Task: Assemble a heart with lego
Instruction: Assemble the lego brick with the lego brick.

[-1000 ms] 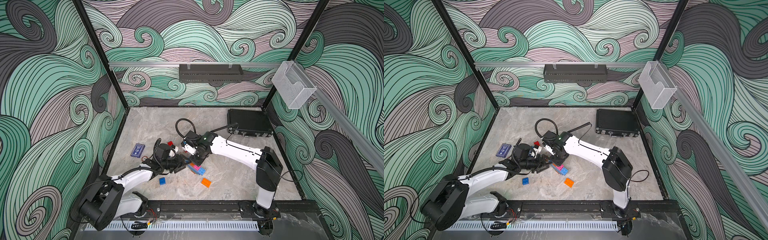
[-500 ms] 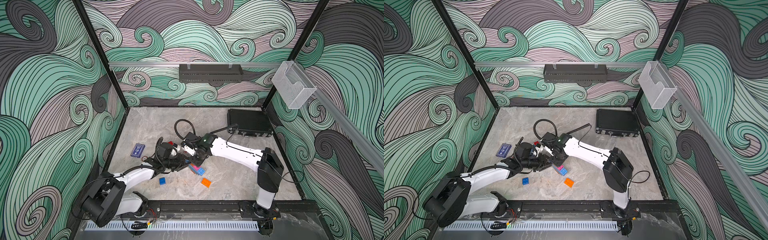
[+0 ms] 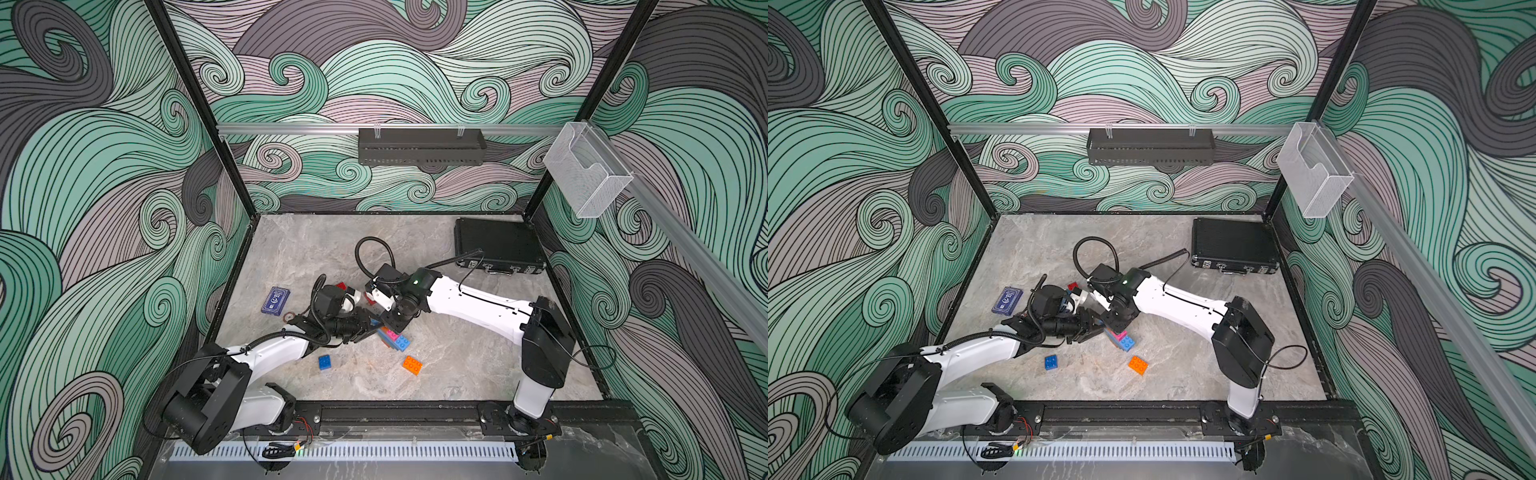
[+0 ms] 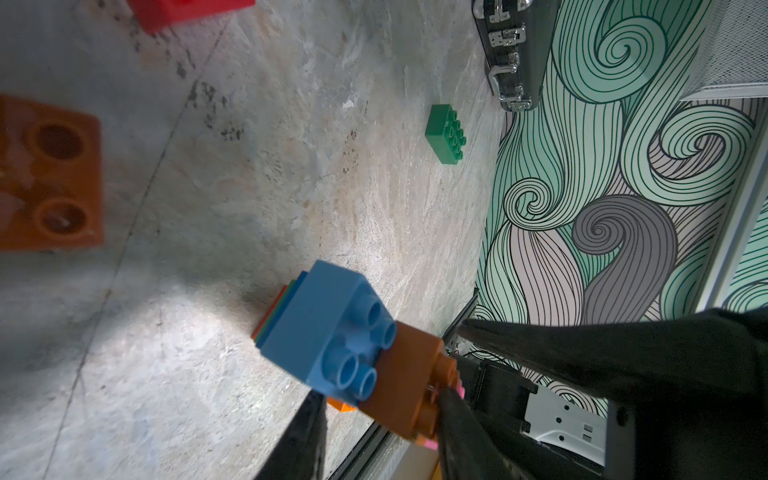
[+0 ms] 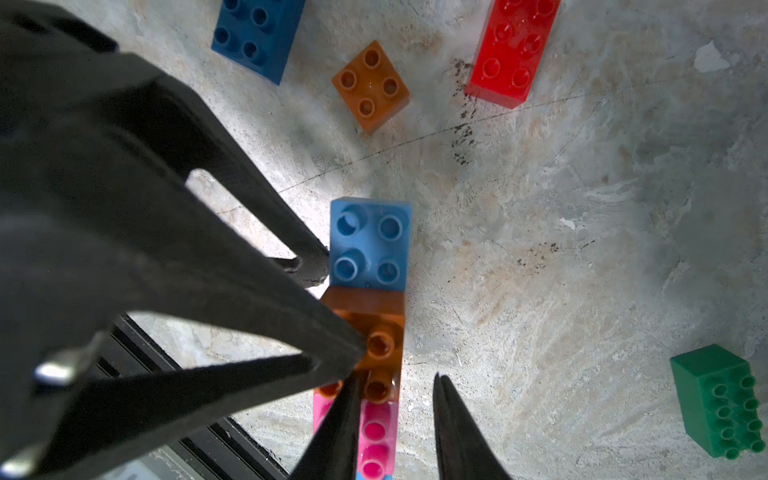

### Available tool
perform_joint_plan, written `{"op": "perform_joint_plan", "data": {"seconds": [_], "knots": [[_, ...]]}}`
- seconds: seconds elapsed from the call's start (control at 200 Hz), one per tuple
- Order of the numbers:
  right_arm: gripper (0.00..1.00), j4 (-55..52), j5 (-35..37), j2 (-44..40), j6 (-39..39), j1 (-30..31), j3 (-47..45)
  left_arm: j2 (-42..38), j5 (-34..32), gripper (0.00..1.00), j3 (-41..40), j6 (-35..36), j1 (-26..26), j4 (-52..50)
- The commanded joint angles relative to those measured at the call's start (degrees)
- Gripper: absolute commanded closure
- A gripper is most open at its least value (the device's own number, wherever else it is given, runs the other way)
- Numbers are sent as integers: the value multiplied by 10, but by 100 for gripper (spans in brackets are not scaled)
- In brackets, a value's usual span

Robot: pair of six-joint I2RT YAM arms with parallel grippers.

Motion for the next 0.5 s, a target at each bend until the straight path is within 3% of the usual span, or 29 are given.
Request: {"op": "perform_joint_plan", "data": {"seconds": [0.0, 0.495], "knots": [[67, -34, -3, 14, 7, 2, -25, 2, -34, 58, -9, 6, -4, -42], [66, -31, -20, -5, 8, -2, -44, -5, -37, 57, -12, 6, -4, -47]]}}
